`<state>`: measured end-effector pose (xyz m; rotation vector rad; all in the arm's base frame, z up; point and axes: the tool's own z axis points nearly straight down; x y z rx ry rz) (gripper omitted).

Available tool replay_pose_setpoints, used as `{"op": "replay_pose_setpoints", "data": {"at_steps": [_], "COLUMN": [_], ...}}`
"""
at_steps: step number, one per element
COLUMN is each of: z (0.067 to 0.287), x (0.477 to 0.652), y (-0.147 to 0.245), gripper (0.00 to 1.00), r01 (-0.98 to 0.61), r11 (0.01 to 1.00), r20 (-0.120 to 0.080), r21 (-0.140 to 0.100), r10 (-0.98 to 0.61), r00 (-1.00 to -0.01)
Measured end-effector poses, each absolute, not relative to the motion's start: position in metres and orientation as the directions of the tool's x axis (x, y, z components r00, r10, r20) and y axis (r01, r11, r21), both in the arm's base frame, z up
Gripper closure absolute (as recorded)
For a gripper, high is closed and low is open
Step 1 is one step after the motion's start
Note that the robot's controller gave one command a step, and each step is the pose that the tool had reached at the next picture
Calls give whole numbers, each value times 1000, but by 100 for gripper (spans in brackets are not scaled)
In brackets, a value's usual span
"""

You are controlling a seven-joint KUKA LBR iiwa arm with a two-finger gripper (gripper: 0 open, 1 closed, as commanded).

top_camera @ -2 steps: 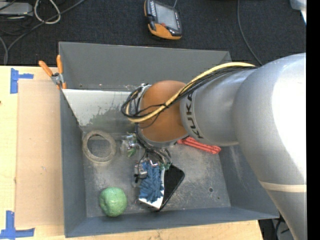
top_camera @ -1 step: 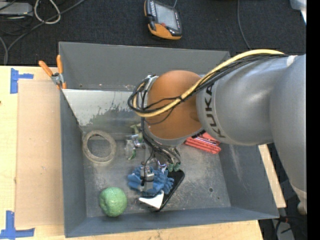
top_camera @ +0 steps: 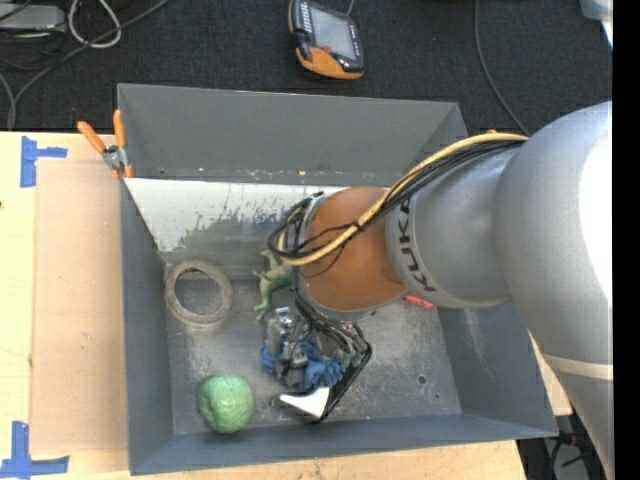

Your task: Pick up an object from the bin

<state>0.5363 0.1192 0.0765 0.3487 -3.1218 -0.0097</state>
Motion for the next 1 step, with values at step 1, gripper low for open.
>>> {"op": "replay_pose_setpoints", "data": {"at_steps": [1], "z": [76], "x": [536], "y": [119], "gripper": [100], "r01": [-220], "r11": [976], "r20": [0], "r21": [6], "r10": [-220], "r00": [-976]}}
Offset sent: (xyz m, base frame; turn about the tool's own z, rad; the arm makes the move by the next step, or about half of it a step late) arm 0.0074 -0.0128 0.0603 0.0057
